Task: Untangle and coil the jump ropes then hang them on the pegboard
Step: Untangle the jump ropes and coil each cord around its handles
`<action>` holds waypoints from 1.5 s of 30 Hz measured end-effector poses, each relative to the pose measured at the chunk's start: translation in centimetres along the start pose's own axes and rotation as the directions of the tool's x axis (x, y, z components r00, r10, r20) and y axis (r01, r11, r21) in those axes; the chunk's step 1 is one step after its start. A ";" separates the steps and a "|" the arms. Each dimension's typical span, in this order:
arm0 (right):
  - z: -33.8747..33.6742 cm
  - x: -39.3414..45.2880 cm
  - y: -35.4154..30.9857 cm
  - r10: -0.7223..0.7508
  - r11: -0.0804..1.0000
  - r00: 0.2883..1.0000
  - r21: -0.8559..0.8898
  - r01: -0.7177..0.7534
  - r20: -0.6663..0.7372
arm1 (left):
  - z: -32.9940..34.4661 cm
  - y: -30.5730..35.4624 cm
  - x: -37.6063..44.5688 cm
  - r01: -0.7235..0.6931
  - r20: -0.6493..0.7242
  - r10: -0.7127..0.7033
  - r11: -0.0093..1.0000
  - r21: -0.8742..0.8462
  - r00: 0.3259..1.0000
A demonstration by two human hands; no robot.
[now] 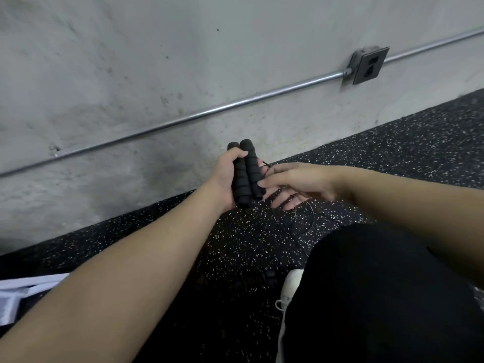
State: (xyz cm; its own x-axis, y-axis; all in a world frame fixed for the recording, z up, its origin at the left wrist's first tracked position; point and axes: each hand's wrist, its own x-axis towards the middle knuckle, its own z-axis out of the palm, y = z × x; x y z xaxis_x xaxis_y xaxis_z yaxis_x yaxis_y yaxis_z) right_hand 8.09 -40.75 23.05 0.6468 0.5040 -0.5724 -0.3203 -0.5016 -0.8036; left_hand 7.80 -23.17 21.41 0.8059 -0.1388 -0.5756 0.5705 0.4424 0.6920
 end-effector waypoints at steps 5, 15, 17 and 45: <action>-0.4 -1.2 -1.6 -0.188 0.980 0.938 -0.116 0.160 -0.291 | -1.6 3.6 -3.9 -0.013 0.028 0.002 0.927 0.376 1.000; 2.8 -3.9 -9.3 -0.491 0.695 0.870 -0.625 0.357 -0.049 | -3.7 8.5 -12.1 -0.198 0.211 0.020 0.440 0.876 0.977; 4.3 -4.3 -11.0 -0.444 0.684 0.896 -0.651 0.328 -0.015 | -4.7 8.9 -13.9 -0.226 0.220 0.058 0.370 0.901 0.974; 12.5 -0.3 -14.1 -0.356 0.921 0.920 -0.229 0.315 -0.162 | -14.4 8.2 -19.1 -0.416 -0.338 0.433 0.901 0.126 0.835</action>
State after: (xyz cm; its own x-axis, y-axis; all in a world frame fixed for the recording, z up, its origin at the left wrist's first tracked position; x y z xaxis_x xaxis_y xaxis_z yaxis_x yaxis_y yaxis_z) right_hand 3.78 -25.05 32.57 0.8216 0.5281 -0.2147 0.0675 -0.4640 -0.8833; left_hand -5.15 -4.17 31.80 0.8666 0.3757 -0.3284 0.1984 0.3445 0.9176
